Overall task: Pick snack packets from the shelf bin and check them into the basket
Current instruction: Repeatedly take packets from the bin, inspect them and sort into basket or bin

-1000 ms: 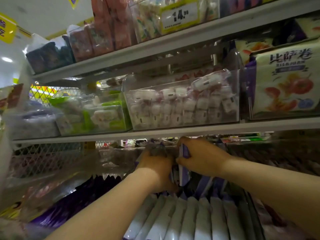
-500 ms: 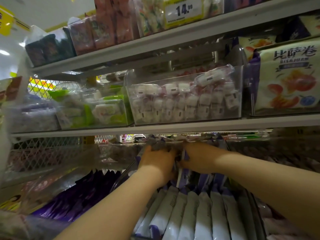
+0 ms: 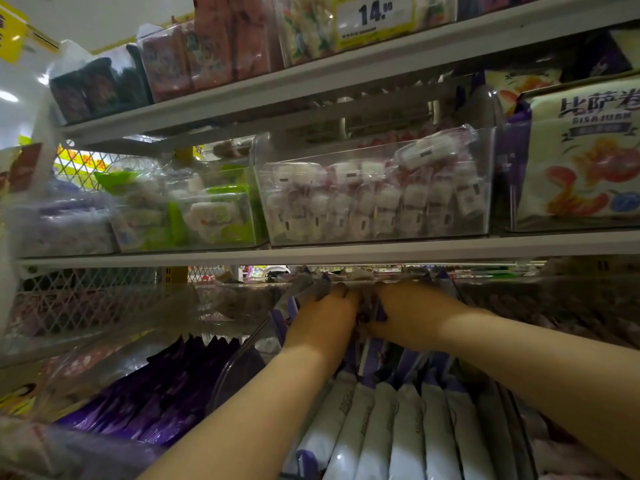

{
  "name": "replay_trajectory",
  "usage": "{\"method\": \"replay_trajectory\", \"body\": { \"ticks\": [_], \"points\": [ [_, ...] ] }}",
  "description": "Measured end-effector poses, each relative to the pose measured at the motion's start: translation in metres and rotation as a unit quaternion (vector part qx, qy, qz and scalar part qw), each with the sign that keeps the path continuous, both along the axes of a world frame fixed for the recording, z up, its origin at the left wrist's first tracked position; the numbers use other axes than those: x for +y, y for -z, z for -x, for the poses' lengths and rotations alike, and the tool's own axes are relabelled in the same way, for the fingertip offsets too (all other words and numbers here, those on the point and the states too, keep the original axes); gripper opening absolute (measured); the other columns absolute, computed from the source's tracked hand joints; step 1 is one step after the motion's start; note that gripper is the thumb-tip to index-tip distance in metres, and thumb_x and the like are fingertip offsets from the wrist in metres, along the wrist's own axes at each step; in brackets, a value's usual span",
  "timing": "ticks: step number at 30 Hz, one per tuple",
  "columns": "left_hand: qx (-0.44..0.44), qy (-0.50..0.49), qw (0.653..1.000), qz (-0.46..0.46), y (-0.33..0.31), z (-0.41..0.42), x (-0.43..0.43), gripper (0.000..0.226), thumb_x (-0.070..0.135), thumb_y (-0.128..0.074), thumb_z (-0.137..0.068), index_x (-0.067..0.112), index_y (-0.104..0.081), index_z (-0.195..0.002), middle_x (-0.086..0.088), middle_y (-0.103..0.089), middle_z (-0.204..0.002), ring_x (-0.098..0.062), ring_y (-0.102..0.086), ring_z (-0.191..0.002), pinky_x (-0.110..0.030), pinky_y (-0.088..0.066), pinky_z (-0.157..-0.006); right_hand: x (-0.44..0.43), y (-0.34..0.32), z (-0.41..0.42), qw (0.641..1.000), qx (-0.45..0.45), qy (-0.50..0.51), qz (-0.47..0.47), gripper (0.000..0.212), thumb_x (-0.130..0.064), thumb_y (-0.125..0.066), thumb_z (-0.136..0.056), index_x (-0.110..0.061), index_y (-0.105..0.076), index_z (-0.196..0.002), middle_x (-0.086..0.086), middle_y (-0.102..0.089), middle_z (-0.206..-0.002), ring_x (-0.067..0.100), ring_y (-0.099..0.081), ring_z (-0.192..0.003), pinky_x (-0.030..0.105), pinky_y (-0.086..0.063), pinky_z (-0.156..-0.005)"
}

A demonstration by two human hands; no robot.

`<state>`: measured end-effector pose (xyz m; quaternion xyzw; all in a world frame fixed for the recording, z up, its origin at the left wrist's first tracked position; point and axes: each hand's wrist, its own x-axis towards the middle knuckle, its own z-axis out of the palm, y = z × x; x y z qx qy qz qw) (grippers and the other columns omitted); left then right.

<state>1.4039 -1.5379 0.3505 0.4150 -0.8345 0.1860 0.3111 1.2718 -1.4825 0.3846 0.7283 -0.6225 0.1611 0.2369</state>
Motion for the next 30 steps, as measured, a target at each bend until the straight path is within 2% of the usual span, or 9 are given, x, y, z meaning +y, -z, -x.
{"method": "replay_trajectory", "body": {
  "ticks": [3,6,11,16,20,23,26,28,30],
  "points": [
    [0.004,0.005,1.000,0.015,0.003,0.004,0.000,0.056,-0.002,-0.051,-0.090,0.015,-0.040,-0.142,-0.010,-0.042,-0.143,-0.034,-0.048,-0.127,-0.039,-0.045,-0.099,0.000,0.000,-0.001,1.000,0.010,0.011,-0.019,0.048,-0.053,-0.054,-0.089,-0.022,-0.054,-0.125,0.001,-0.061,-0.118,0.020,-0.060,-0.099,0.036,-0.052,-0.086],
    [-0.008,-0.004,1.000,0.018,0.003,0.006,0.000,0.053,0.002,-0.047,-0.093,0.014,-0.037,-0.143,-0.011,-0.039,-0.144,-0.038,-0.048,-0.125,-0.042,-0.045,-0.097,0.000,-0.001,-0.001,0.999,0.012,0.010,-0.032,0.047,-0.051,-0.052,-0.090,-0.023,-0.051,-0.127,0.002,-0.059,-0.123,0.022,-0.059,-0.104,0.037,-0.050,-0.088],
    [-0.088,-0.019,0.996,-0.021,0.003,0.005,-0.002,0.052,0.000,-0.048,-0.092,0.011,-0.036,-0.142,-0.015,-0.037,-0.144,-0.041,-0.056,-0.115,-0.046,-0.049,-0.087,0.007,-0.004,0.000,0.999,0.016,-0.009,-0.043,0.047,-0.050,-0.052,-0.090,-0.026,-0.050,-0.130,0.001,-0.059,-0.123,0.020,-0.059,-0.104,0.038,-0.050,-0.091],
    [-0.116,0.000,0.989,-0.087,0.009,-0.002,-0.010,0.036,0.003,-0.049,-0.094,0.009,-0.051,-0.130,-0.016,-0.053,-0.132,-0.033,-0.056,-0.115,-0.040,-0.047,-0.093,0.004,-0.003,0.004,0.999,0.010,-0.026,-0.044,0.055,-0.050,-0.055,-0.089,-0.026,-0.044,-0.137,0.002,-0.056,-0.132,0.023,-0.058,-0.110,0.039,-0.050,-0.094],
    [-0.115,0.013,0.982,-0.149,0.011,-0.002,-0.012,0.030,0.014,-0.044,-0.098,0.014,-0.060,-0.123,-0.014,-0.062,-0.125,-0.031,-0.059,-0.110,-0.035,-0.048,-0.088,0.001,-0.002,0.003,0.999,0.005,-0.040,-0.031,0.057,-0.052,-0.056,-0.087,-0.029,-0.043,-0.138,0.003,-0.053,-0.134,0.025,-0.057,-0.113,0.041,-0.050,-0.094],
    [-0.096,0.009,0.974,-0.206,0.013,-0.001,-0.011,0.038,0.027,-0.036,-0.098,0.020,-0.050,-0.133,-0.013,-0.058,-0.132,-0.032,-0.056,-0.114,-0.034,-0.044,-0.088,0.003,-0.002,0.005,0.997,-0.009,-0.070,-0.033,0.055,-0.049,-0.056,-0.088,-0.033,-0.041,-0.138,0.000,-0.053,-0.136,0.022,-0.055,-0.115,0.036,-0.048,-0.095],
    [-0.063,0.016,0.967,-0.248,0.019,-0.005,-0.009,0.039,0.029,-0.037,-0.095,0.022,-0.049,-0.132,-0.010,-0.059,-0.129,-0.030,-0.057,-0.111,-0.034,-0.045,-0.085,0.018,-0.007,0.011,0.995,-0.005,-0.081,-0.052,0.057,-0.050,-0.062,-0.084,-0.038,-0.042,-0.136,-0.007,-0.054,-0.130,0.016,-0.056,-0.109,0.028,-0.049,-0.089],
    [0.012,0.059,0.962,-0.265,0.022,-0.010,-0.006,0.043,0.025,-0.041,-0.092,0.027,-0.045,-0.135,-0.007,-0.061,-0.128,-0.027,-0.058,-0.110,-0.038,-0.049,-0.092,0.030,-0.007,0.023,0.995,0.002,-0.075,-0.062,0.054,-0.050,-0.067,-0.077,-0.039,-0.048,-0.127,-0.010,-0.059,-0.119,0.012,-0.059,-0.098,0.031,-0.055,-0.082],
    [0.098,0.109,0.956,-0.253,0.025,-0.015,0.000,0.051,0.028,-0.042,-0.086,0.032,-0.041,-0.137,-0.004,-0.061,-0.128,-0.024,-0.058,-0.112,-0.041,-0.049,-0.096,0.042,-0.006,0.033,0.994,0.060,-0.031,-0.085,0.048,-0.047,-0.067,-0.076,-0.038,-0.053,-0.121,-0.008,-0.060,-0.117,0.014,-0.059,-0.098,0.033,-0.056,-0.081]
  ]
}}
